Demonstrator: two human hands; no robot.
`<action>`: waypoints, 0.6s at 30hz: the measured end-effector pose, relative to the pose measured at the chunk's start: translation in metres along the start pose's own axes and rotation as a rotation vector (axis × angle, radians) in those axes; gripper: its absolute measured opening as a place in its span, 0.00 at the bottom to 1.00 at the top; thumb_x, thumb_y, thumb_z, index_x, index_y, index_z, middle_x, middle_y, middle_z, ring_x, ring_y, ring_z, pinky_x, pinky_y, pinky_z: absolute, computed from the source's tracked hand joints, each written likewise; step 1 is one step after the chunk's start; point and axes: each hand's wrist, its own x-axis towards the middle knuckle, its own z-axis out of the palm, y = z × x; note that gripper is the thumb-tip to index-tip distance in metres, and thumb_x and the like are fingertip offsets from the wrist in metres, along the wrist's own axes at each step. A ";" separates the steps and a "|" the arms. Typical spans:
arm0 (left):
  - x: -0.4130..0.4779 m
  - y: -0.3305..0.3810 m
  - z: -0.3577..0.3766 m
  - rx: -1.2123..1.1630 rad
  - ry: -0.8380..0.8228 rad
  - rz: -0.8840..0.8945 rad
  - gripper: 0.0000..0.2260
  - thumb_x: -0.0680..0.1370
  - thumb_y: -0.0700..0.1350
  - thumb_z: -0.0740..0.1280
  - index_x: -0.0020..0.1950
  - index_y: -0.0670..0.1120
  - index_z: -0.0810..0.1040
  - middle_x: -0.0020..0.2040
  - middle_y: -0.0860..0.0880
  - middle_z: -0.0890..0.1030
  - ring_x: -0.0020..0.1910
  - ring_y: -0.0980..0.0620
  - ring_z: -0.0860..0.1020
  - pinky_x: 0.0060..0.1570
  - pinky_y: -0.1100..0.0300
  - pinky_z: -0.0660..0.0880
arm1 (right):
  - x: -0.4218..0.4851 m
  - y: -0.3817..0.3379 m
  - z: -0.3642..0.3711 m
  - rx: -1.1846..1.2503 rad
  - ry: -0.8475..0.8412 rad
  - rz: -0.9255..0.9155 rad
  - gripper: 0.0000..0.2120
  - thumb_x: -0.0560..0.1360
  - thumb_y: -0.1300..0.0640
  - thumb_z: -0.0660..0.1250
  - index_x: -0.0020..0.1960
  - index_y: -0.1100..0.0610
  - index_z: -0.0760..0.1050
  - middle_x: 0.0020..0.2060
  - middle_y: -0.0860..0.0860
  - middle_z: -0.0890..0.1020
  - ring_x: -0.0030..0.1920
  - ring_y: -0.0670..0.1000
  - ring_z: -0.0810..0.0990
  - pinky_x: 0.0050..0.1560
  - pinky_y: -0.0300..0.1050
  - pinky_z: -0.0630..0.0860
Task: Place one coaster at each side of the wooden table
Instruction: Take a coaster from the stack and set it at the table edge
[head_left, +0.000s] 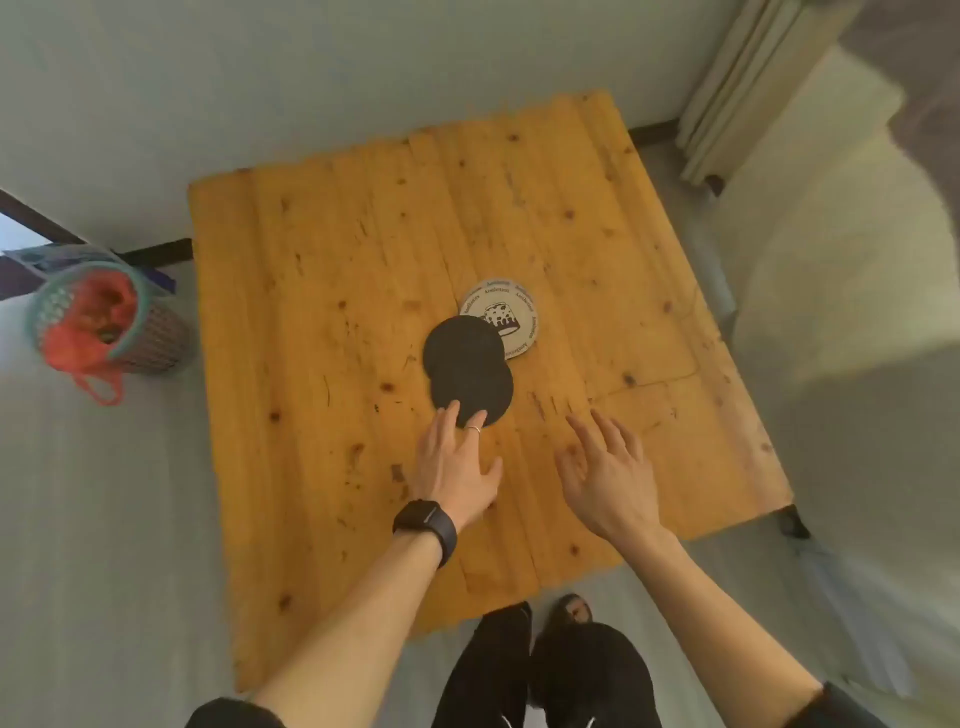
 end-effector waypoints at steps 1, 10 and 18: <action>0.011 0.002 0.004 0.026 0.016 0.018 0.30 0.76 0.59 0.62 0.76 0.54 0.60 0.79 0.46 0.55 0.77 0.44 0.53 0.72 0.48 0.61 | 0.015 0.001 0.004 -0.011 0.016 -0.007 0.27 0.80 0.37 0.53 0.77 0.43 0.63 0.79 0.50 0.63 0.78 0.56 0.57 0.72 0.58 0.63; 0.060 -0.023 0.047 0.192 0.269 0.088 0.26 0.80 0.62 0.56 0.77 0.56 0.60 0.78 0.47 0.60 0.77 0.41 0.55 0.62 0.47 0.73 | 0.109 0.016 0.070 -0.112 0.053 -0.070 0.31 0.81 0.32 0.43 0.80 0.38 0.40 0.82 0.49 0.41 0.80 0.54 0.37 0.75 0.72 0.43; 0.060 -0.020 0.055 0.277 0.376 0.151 0.20 0.83 0.56 0.57 0.74 0.53 0.68 0.75 0.41 0.66 0.74 0.36 0.63 0.62 0.40 0.72 | 0.109 0.021 0.080 -0.122 0.118 -0.096 0.31 0.82 0.34 0.45 0.81 0.41 0.42 0.82 0.51 0.42 0.81 0.55 0.39 0.74 0.72 0.42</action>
